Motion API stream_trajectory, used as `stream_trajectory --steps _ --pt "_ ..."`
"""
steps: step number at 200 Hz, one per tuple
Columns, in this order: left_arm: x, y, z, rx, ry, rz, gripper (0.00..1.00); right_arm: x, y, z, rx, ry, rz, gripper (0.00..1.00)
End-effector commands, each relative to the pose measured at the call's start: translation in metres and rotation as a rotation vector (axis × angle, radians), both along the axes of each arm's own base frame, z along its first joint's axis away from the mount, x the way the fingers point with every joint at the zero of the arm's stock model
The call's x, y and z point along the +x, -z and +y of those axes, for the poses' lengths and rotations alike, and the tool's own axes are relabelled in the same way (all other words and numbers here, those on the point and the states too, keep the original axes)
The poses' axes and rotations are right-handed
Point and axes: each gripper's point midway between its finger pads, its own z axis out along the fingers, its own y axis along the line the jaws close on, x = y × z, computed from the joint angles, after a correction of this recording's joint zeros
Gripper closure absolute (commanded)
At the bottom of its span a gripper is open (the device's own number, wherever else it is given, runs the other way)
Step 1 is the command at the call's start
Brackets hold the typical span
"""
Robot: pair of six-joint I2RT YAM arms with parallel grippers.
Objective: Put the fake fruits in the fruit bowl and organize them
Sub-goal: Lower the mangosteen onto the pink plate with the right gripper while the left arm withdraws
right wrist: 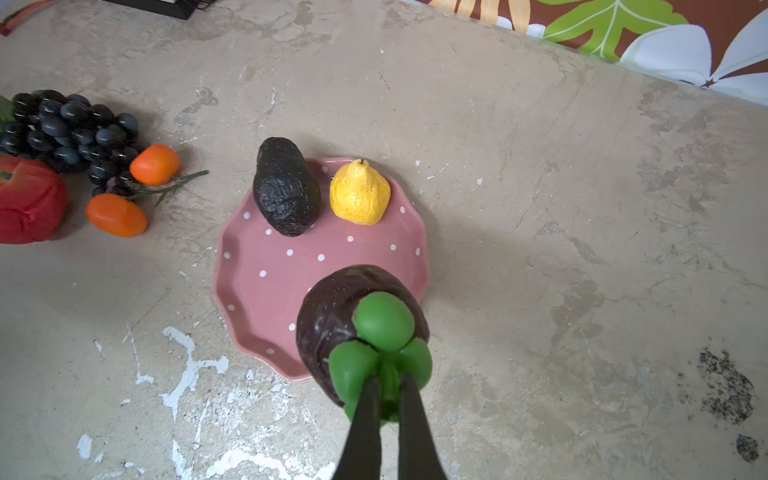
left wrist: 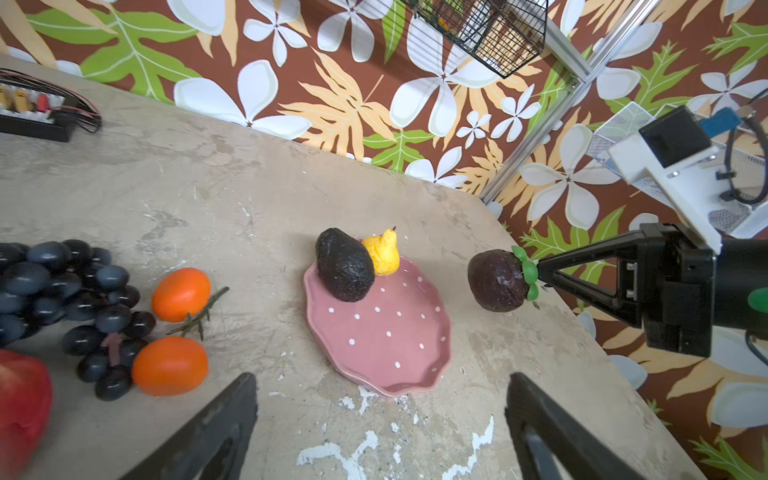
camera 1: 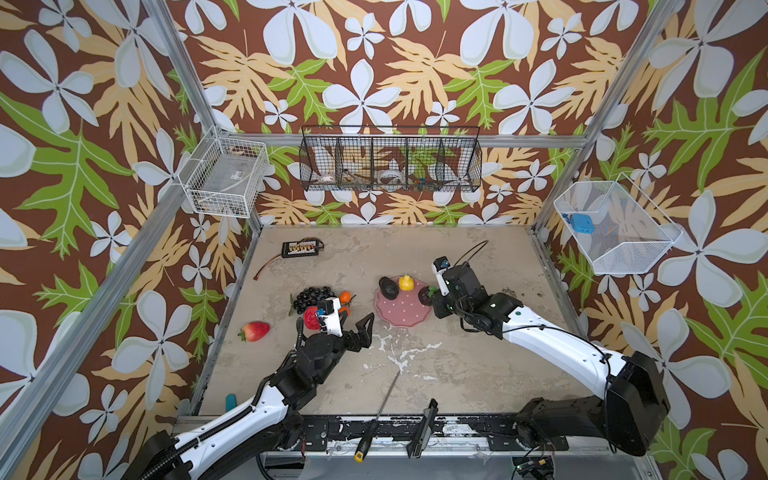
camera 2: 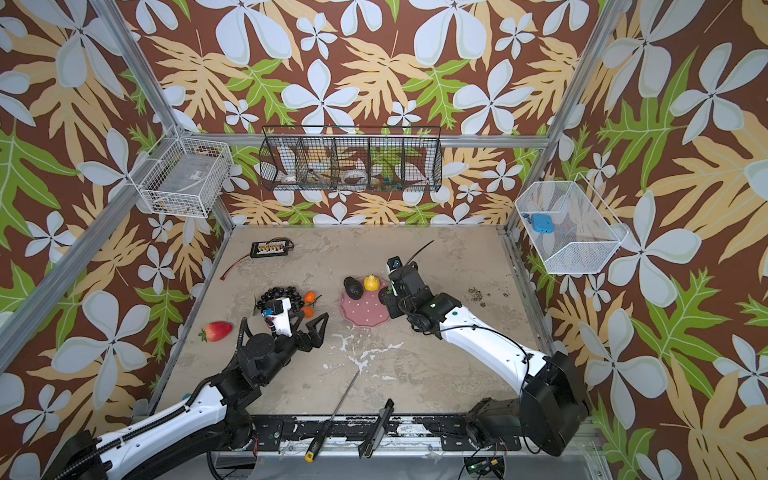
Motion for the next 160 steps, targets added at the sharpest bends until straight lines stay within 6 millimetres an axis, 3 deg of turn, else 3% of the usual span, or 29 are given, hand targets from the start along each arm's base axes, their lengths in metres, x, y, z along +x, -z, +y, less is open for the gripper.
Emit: stream_trajectory --steps 1,86,160 --pt "0.002 0.002 0.015 0.032 -0.068 -0.02 0.06 0.012 0.01 -0.006 -0.097 0.026 0.006 1.0" --pt "-0.004 0.01 0.022 0.078 -0.068 -0.063 0.05 0.047 0.048 0.006 -0.273 0.032 0.081 1.0" --pt "-0.005 0.007 0.023 0.077 -0.067 -0.08 0.05 0.061 0.071 0.016 -0.343 0.03 0.119 1.0"
